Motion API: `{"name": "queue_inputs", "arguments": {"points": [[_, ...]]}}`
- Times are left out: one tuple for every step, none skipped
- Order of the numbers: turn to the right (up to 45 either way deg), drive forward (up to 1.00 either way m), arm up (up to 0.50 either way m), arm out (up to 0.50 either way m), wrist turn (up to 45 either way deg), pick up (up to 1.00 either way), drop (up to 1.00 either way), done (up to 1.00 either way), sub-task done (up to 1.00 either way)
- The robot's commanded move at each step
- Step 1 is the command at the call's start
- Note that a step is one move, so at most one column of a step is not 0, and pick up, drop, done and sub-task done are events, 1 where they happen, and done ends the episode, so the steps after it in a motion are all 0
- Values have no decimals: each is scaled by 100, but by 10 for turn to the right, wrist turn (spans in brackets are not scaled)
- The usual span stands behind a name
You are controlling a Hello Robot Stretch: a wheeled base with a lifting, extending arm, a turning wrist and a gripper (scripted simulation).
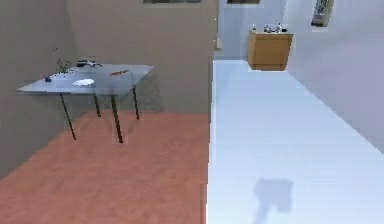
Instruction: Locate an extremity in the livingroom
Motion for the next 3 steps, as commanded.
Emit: {"name": "queue_inputs", "arguments": {"points": [[0, 100, 0, 0, 0, 0, 0, 0, 0], [0, 100, 0, 0, 0, 0, 0, 0, 0], [-450, 0, 0, 0, 0, 0, 0, 0, 0]]}}
